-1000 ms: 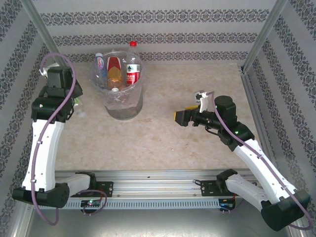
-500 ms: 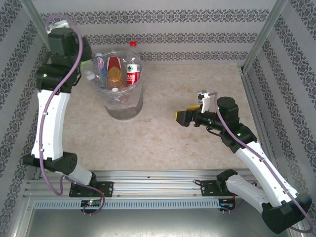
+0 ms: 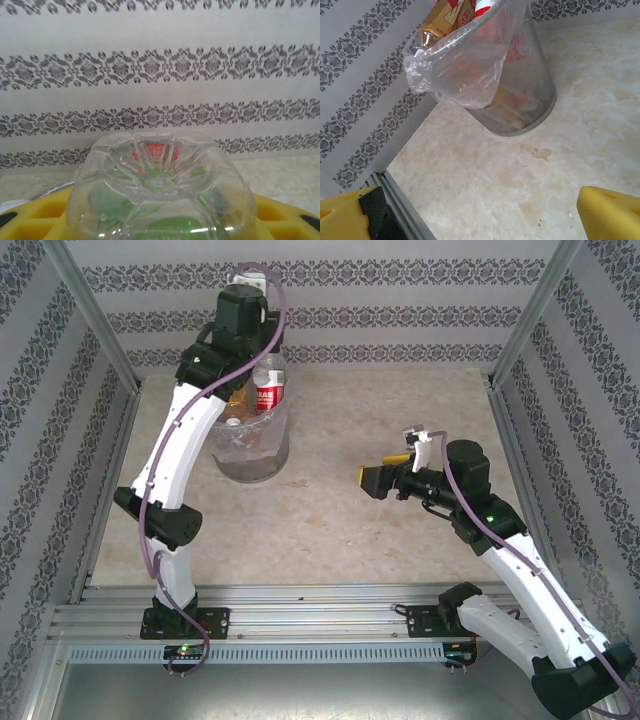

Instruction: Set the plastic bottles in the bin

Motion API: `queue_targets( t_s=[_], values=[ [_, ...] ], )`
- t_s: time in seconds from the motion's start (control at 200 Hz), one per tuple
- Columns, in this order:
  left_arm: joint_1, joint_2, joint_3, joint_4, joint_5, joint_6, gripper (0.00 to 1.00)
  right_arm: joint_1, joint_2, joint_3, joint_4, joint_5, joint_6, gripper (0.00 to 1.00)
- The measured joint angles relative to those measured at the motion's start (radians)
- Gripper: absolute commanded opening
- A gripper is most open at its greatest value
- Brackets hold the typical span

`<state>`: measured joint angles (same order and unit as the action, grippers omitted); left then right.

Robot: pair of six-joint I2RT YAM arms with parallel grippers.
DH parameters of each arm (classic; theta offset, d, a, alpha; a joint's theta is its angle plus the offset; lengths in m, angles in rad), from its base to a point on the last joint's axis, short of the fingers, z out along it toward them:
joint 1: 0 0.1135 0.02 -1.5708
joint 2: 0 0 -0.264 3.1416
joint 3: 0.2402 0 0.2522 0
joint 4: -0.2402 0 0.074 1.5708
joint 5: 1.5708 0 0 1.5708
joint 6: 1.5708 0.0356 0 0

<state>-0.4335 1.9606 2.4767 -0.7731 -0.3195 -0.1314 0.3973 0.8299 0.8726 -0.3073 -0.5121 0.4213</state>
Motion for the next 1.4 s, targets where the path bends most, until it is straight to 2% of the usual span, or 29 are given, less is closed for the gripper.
queue_targets(
  t_s=[0.215,0.42,0.634,0.789,1.069,1.399],
  values=[
    [-0.036,0.013,-0.056,0.010,-0.048,0.021,0.55,0.000,-0.010,0.000,-0.005,0.003,0.000,0.98],
    [-0.045,-0.006,-0.157,0.011,-0.093,-0.019,0.55,0.000,-0.006,0.000,-0.004,0.003,0.001,0.98],
    [-0.045,-0.108,-0.359,0.023,-0.146,-0.066,0.55,0.000,0.006,0.000,-0.003,0.003,0.001,0.98],
    [-0.044,-0.151,-0.400,0.022,-0.175,-0.132,0.57,0.000,0.011,0.000,0.001,0.003,0.001,0.98],
    [-0.044,-0.194,-0.466,0.027,-0.192,-0.244,0.58,0.000,0.011,0.000,0.004,0.003,0.002,0.98],
    [-0.044,-0.235,-0.611,0.111,-0.191,-0.286,0.57,0.000,0.010,0.000,0.004,0.003,0.002,0.98]
  ],
)
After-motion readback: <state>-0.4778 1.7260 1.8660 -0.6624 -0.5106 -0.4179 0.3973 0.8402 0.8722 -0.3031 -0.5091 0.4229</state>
